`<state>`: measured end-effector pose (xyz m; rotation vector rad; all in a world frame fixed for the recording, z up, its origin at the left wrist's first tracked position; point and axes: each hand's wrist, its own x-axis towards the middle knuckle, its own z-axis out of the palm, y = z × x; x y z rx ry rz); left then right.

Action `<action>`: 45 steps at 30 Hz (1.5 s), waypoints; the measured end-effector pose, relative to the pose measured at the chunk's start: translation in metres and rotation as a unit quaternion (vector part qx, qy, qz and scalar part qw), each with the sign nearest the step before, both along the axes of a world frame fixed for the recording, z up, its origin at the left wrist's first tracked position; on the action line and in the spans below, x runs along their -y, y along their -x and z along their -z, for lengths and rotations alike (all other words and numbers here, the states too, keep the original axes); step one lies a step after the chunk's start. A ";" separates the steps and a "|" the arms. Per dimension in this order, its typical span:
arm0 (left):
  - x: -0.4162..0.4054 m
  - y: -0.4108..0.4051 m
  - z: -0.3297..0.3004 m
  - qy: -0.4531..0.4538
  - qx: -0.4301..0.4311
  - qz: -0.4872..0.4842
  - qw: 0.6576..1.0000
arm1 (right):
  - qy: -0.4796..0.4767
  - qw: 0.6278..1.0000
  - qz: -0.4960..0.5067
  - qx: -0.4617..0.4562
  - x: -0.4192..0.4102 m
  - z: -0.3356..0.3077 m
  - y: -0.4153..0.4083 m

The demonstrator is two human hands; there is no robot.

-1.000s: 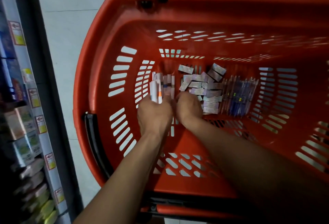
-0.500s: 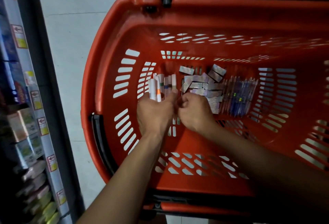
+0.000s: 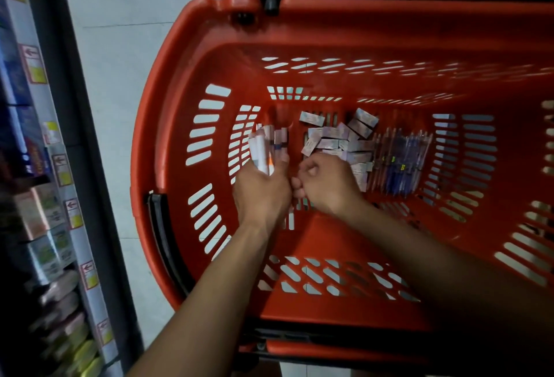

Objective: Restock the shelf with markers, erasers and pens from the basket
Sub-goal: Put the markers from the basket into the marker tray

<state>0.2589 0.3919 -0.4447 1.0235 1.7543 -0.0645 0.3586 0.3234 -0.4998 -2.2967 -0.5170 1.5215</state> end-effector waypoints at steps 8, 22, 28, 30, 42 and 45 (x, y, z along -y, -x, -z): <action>-0.003 0.004 0.005 -0.096 -0.026 -0.039 0.994 | 0.099 0.974 -0.103 0.175 -0.022 0.047 0.032; -0.001 -0.002 -0.037 -0.064 0.034 -0.043 0.996 | 0.080 0.981 -0.102 0.147 -0.019 -0.007 0.031; 0.003 -0.012 -0.123 -0.043 0.094 -0.010 0.995 | -0.023 0.996 0.004 0.081 0.002 -0.111 0.014; 0.005 -0.010 -0.158 -0.044 0.106 0.008 0.993 | -0.058 0.995 0.017 0.082 0.010 -0.156 0.009; 0.040 0.007 -0.400 -0.038 0.248 -0.030 0.968 | -0.229 0.964 -0.084 0.104 0.090 -0.440 -0.035; 0.055 0.001 -0.449 -0.056 0.268 -0.001 0.962 | -0.271 0.944 -0.115 0.149 0.110 -0.488 -0.034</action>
